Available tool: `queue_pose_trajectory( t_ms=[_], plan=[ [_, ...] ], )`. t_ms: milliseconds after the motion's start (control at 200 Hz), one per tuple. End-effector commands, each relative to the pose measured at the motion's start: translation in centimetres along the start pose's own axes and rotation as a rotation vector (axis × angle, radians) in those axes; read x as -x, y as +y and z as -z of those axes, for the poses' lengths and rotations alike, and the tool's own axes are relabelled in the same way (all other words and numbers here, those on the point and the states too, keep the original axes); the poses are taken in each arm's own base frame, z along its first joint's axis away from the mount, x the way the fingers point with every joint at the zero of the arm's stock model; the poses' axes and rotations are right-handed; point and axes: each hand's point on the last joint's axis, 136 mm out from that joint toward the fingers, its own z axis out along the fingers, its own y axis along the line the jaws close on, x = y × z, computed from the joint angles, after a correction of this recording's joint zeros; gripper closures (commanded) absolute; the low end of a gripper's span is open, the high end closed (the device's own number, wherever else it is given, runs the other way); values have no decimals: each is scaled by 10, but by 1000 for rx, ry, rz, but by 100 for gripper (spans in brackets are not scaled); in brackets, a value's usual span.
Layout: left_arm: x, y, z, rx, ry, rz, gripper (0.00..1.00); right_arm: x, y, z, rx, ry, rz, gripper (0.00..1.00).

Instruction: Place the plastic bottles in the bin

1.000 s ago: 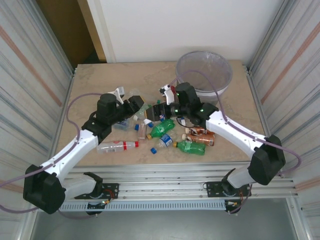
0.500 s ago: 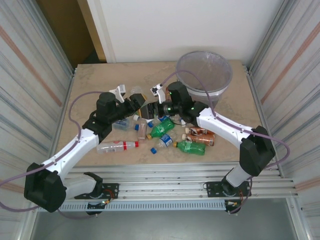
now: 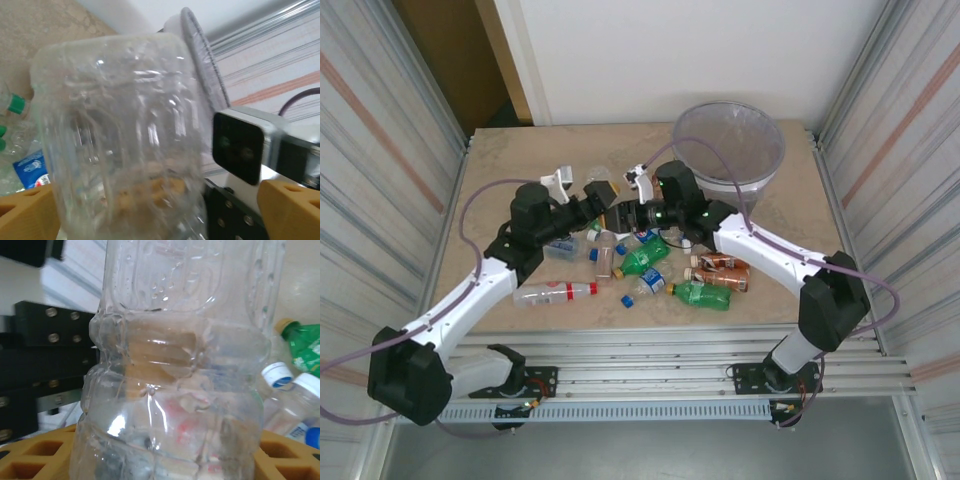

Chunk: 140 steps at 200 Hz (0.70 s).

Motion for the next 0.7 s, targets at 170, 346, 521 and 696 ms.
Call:
queue_pose_trajectory(
  t_ms=[170,346,521,696],
  plan=[
    [34,-59,67,-36,-199,-319,1,67,15,99,-226,-154,118,69],
    [39,-43,93,59,-309,-402,1,97,-5,163,-414,-217,104,69],
    [41,-28,107,140,-353,-445,1,115,-43,204,-523,-236,64,70],
    [38,-17,110,184,-349,-450,1,130,-87,222,-605,-217,38,70]
  ],
)
